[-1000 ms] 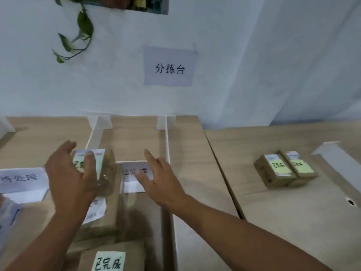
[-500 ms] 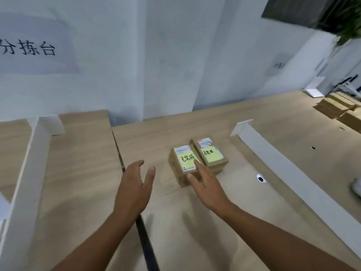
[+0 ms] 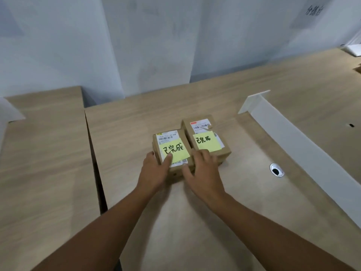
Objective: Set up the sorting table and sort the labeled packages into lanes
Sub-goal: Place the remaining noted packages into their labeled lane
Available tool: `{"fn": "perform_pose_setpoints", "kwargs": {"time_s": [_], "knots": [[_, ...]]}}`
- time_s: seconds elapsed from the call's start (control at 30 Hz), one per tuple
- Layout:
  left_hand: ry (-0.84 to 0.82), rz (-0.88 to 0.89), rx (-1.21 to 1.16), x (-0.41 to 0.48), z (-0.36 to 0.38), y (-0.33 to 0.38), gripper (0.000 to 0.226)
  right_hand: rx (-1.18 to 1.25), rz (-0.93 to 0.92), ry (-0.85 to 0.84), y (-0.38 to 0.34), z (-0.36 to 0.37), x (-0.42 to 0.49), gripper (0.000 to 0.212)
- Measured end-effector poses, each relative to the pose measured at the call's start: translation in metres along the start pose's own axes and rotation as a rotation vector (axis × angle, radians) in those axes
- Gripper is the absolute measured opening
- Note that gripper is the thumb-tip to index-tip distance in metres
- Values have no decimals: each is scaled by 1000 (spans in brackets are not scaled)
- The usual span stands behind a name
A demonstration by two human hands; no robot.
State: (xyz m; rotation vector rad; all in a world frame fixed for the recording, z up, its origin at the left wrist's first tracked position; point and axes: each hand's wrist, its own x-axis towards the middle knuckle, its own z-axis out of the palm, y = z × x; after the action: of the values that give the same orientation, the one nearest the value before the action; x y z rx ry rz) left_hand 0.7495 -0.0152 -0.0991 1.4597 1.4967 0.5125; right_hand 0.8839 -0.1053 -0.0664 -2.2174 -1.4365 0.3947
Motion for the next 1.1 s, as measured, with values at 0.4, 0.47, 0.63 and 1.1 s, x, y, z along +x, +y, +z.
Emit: {"fn": "perform_pose_setpoints", "kwargs": {"time_s": [0.4, 0.47, 0.63, 1.1], "knots": [[225, 527, 138, 0, 30, 55, 66, 76, 126, 322, 49, -29, 58, 56], [134, 506, 175, 7, 49, 77, 70, 124, 146, 267, 70, -39, 73, 60], [54, 417, 744, 24, 84, 89, 86, 286, 219, -12, 99, -38, 94, 72], [-137, 565, 141, -21, 59, 107, 56, 380, 206, 95, 72, -87, 33, 54]]}}
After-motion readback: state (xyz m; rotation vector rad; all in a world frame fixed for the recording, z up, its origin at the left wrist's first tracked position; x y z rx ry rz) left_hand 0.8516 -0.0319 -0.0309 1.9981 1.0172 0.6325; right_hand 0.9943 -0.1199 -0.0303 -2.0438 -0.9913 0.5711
